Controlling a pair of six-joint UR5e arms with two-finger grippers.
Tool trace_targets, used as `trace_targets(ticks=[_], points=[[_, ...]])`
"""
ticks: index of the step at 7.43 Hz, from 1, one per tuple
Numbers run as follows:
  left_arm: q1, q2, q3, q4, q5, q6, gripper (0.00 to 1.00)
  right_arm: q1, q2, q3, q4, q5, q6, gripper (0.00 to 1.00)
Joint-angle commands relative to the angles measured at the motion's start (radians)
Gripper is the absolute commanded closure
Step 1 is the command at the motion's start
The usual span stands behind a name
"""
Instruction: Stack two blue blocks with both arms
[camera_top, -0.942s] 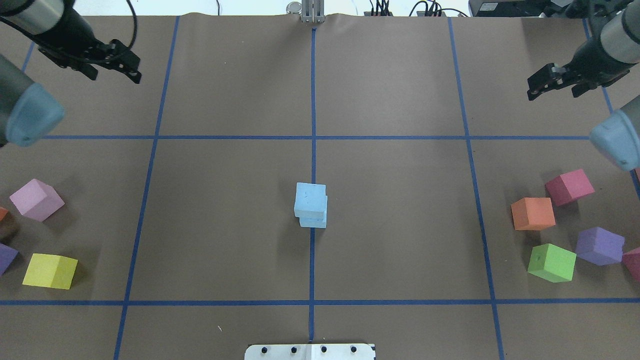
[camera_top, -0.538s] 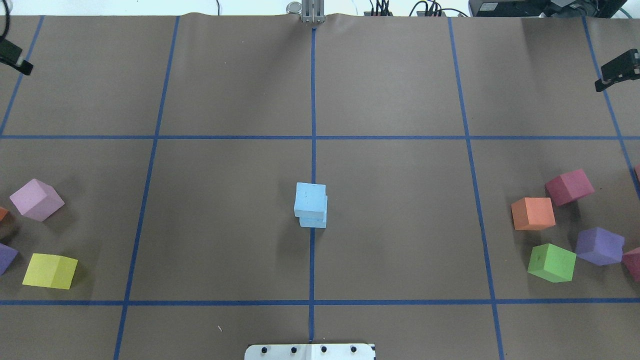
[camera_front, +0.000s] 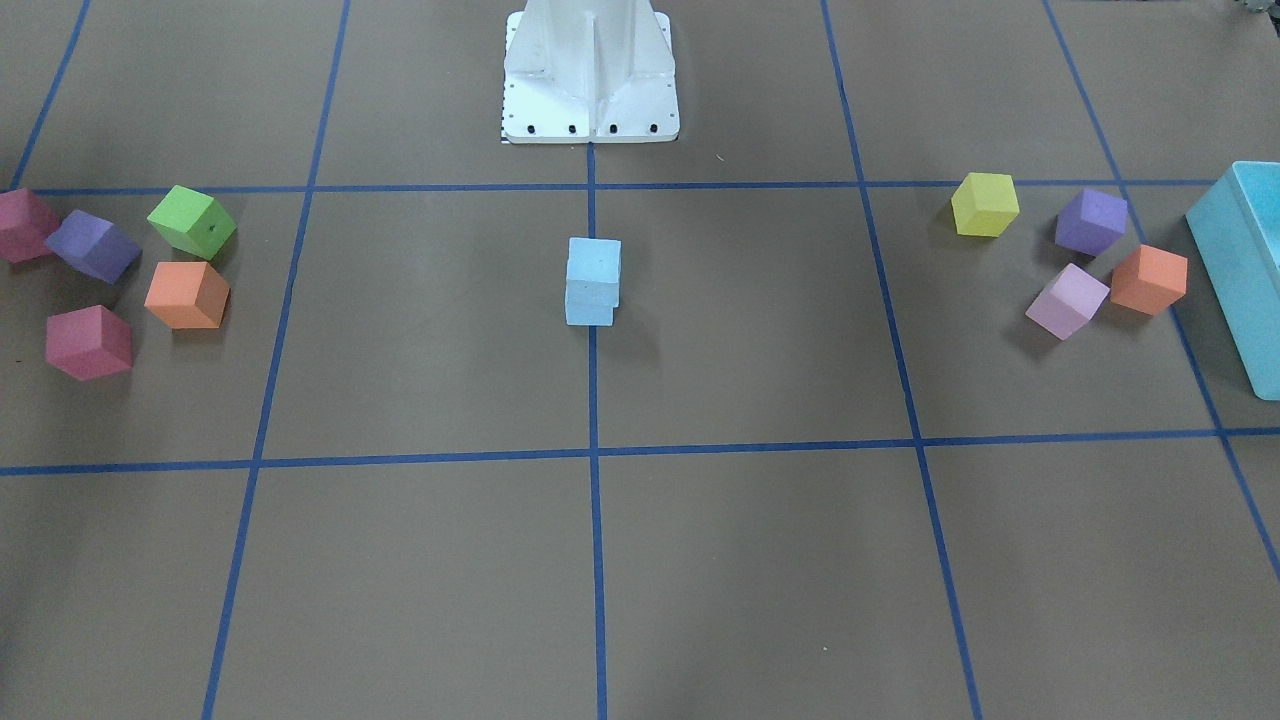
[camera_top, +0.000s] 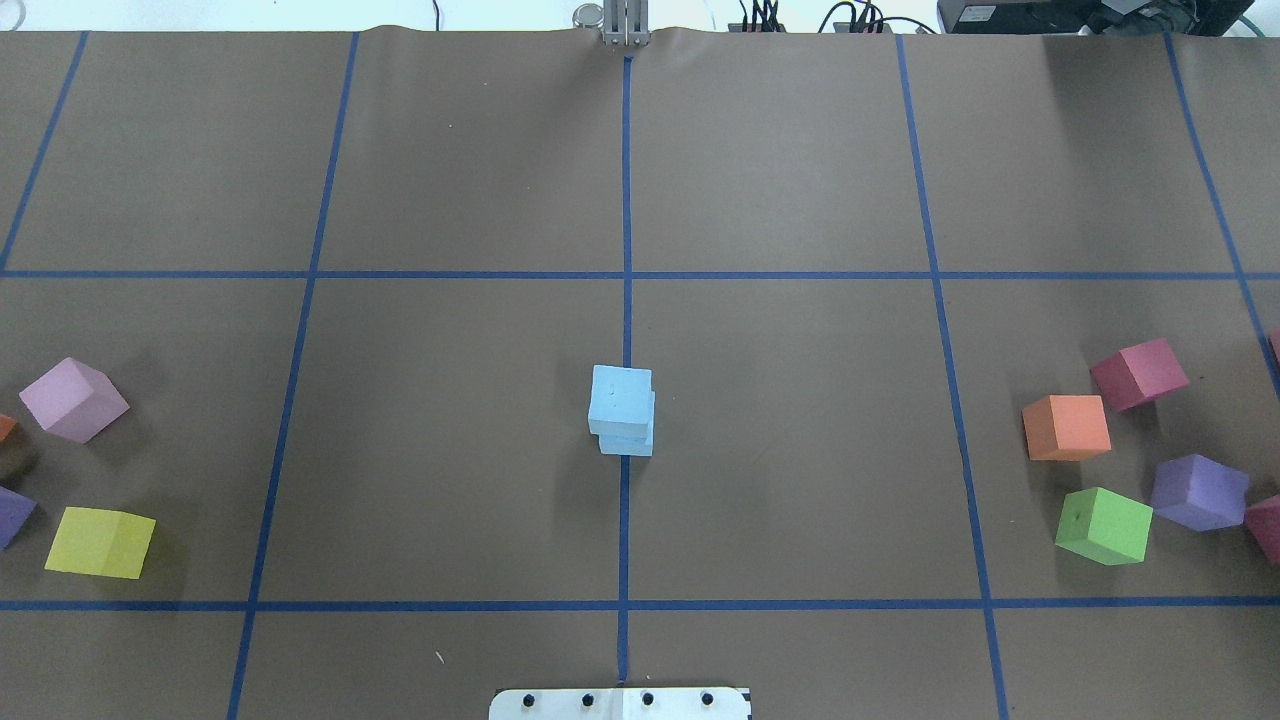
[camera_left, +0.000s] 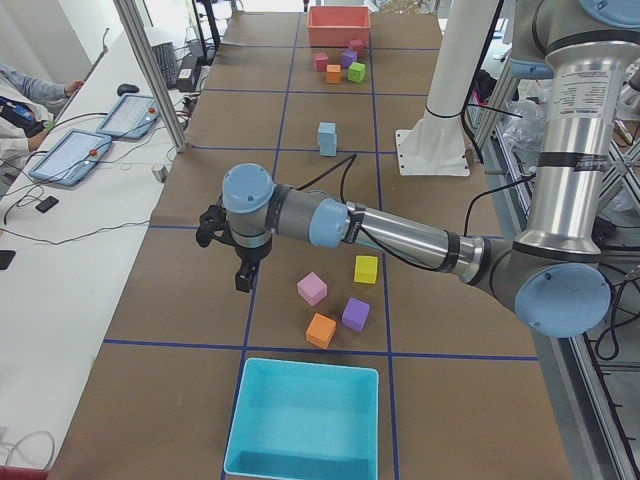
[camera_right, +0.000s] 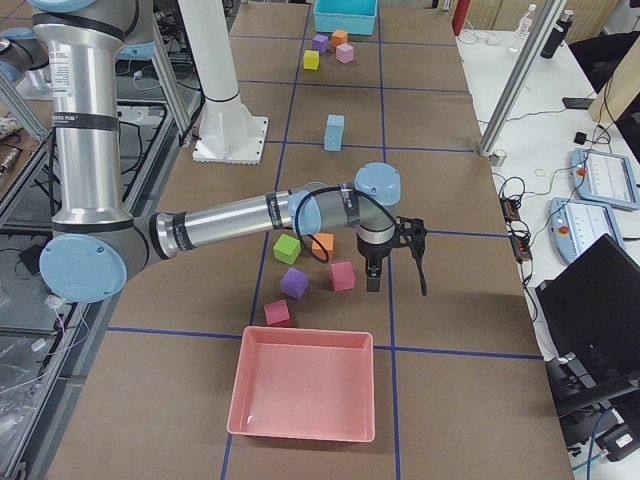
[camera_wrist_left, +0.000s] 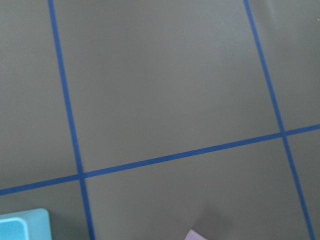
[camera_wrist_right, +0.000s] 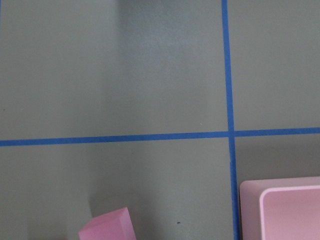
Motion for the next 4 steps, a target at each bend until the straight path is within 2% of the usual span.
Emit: trace_targets(ticks=[1,2,4], points=[[-0.048,0.064,-0.043,-0.002,0.003,0.038,0.00,0.040,-0.073,-0.007,-0.005,0.009,-0.104,0.00],[-0.048,0.069,-0.061,0.004,0.003,0.038,0.00,0.067,-0.071,-0.002,0.000,0.046,-0.102,0.00],[-0.054,0.112,-0.068,-0.004,0.002,0.041,0.00,0.073,-0.058,0.008,0.008,0.004,-0.101,0.00]])
